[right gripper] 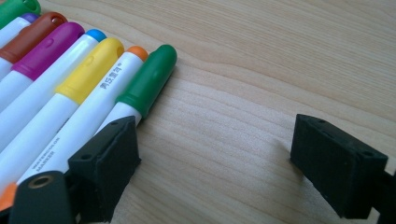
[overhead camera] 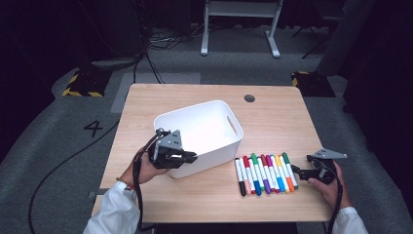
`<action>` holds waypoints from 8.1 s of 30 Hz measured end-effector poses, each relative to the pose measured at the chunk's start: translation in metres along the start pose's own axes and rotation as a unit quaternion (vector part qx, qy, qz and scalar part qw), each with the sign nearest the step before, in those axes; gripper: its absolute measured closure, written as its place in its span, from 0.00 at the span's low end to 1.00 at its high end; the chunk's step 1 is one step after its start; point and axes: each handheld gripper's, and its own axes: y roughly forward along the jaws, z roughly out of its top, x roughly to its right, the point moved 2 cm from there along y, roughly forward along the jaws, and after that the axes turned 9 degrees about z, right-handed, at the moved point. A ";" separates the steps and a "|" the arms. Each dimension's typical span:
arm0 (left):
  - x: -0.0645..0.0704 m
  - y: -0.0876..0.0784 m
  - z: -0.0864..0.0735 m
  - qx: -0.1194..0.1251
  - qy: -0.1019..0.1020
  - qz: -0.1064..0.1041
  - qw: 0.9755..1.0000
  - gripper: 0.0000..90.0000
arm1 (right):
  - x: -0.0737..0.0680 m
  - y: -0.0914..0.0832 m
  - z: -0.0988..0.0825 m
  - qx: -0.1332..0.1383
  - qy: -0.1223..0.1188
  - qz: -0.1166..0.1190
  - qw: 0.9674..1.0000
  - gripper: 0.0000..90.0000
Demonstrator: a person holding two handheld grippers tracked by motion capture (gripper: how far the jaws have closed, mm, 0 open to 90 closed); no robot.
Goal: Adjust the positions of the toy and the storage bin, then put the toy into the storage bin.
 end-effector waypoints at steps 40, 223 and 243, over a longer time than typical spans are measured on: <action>-0.030 -0.055 -0.050 0.049 -0.265 0.261 0.927 0.28 | 0.000 0.000 0.000 0.000 0.000 0.000 1.000 0.17; 0.012 0.009 -0.170 -0.057 -0.196 0.206 0.957 0.17 | -0.038 -0.031 0.052 0.113 -0.049 0.088 0.988 0.83; 0.013 0.009 -0.170 -0.056 -0.197 0.206 0.957 0.17 | -0.101 -0.060 0.125 0.137 -0.129 0.156 0.970 0.83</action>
